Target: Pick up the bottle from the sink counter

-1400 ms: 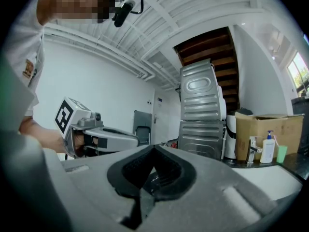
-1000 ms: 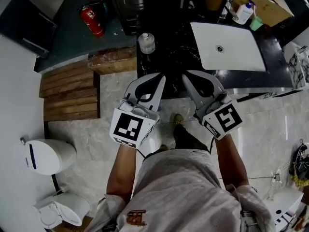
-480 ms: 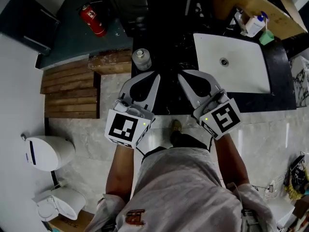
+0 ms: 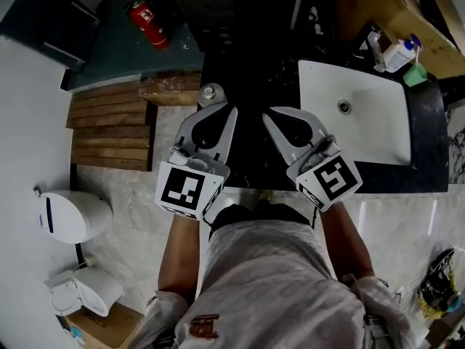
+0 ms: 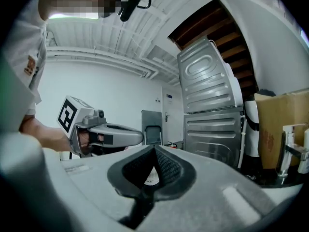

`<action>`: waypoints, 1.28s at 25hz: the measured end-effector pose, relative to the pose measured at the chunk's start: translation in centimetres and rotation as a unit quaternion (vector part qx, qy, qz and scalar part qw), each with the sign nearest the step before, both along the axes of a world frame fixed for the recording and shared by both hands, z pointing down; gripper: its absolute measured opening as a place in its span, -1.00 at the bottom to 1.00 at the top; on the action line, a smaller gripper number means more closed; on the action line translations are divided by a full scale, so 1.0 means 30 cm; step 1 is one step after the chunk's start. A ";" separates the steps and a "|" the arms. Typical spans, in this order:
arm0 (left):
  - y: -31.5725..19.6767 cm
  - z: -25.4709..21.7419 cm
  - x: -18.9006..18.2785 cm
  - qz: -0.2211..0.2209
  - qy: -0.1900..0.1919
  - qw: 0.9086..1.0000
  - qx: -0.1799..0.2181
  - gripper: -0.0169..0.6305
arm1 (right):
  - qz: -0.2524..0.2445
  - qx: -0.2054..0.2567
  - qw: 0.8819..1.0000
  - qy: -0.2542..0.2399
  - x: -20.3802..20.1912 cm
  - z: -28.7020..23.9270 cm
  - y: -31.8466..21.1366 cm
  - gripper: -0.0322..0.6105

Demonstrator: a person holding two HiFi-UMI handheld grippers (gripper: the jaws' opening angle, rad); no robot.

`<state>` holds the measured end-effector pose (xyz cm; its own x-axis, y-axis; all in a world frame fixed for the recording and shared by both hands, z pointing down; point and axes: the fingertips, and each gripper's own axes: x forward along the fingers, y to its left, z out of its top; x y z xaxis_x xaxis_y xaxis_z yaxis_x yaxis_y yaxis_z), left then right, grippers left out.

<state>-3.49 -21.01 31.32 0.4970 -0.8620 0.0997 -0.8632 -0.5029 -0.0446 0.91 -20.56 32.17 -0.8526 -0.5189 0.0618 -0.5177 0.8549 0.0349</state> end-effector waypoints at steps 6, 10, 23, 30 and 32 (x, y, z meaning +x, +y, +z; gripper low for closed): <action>-0.051 0.004 -0.045 -0.010 -0.010 1.000 -0.001 -0.90 | -0.006 -0.007 1.000 -0.001 -0.037 -0.001 -0.031 -0.89; -0.096 0.022 -0.088 -0.012 -0.022 1.000 -0.001 -0.82 | 0.002 -0.009 1.000 0.001 -0.057 0.003 -0.051 -0.89; -0.227 0.285 -0.153 0.030 -0.075 0.992 -0.099 0.10 | 0.019 -0.011 1.000 0.017 -0.113 0.032 -0.099 -0.90; -0.269 0.394 -0.158 0.049 -0.083 0.987 -0.131 0.26 | 0.026 -0.020 0.999 0.027 -0.119 0.064 -0.126 -0.90; -0.283 0.397 -0.161 0.048 -0.083 0.987 -0.131 0.26 | 0.029 -0.021 0.999 0.028 -0.117 0.068 -0.133 -0.89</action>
